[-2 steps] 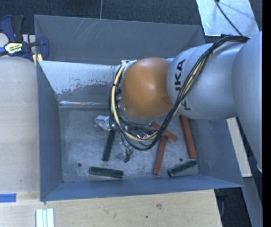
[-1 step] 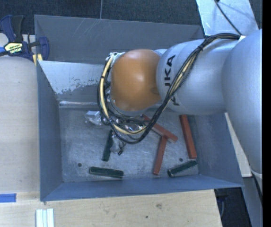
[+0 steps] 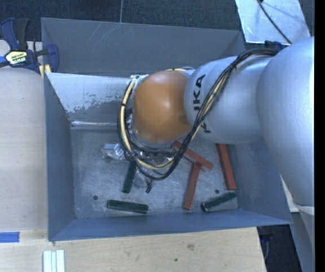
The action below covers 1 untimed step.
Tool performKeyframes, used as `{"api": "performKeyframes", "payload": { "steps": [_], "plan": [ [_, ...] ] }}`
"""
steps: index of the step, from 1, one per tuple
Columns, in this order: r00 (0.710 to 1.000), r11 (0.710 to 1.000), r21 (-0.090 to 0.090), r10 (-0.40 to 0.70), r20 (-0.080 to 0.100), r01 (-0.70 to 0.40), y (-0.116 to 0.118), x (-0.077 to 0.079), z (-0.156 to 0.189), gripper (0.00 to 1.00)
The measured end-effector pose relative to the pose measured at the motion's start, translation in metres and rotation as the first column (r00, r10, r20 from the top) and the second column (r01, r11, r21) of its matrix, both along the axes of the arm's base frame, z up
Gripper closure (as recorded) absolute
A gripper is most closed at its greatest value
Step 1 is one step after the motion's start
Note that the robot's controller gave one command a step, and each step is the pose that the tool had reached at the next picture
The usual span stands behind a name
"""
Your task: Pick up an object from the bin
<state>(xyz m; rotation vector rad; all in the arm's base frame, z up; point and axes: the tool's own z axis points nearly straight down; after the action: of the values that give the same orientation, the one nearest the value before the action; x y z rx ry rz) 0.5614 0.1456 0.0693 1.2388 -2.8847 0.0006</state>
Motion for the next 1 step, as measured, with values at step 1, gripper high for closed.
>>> {"api": "performKeyframes", "payload": {
  "steps": [1],
  "plan": [
    [1.000, 1.000, 0.001, -0.005, 0.001, 0.005, -0.0004, 0.0006, 0.0007, 0.00]
  ]
}}
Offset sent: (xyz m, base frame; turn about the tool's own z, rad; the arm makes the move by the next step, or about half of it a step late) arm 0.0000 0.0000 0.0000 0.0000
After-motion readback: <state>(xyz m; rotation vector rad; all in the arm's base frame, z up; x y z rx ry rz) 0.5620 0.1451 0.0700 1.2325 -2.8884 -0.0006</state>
